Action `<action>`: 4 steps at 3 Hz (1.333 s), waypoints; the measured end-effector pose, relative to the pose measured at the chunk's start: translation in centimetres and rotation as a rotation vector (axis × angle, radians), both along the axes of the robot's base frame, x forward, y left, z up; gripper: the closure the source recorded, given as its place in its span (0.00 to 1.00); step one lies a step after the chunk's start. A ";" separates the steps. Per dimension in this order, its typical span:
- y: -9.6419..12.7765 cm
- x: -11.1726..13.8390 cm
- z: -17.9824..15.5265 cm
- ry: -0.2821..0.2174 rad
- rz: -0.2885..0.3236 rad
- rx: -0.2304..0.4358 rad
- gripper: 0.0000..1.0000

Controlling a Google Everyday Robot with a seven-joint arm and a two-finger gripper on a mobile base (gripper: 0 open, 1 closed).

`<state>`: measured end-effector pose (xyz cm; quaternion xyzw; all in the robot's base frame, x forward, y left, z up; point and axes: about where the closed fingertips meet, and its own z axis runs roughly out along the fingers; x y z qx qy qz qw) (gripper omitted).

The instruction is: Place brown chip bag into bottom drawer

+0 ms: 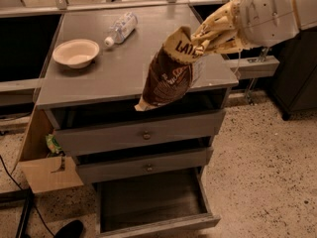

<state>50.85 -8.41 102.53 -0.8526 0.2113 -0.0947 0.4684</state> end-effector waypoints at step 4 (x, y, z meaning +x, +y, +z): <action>-0.9 -6.7 -8.7 -0.010 0.157 0.010 1.00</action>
Offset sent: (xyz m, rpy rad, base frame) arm -0.0546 -0.0223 -0.0427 -0.0217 0.0025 0.1337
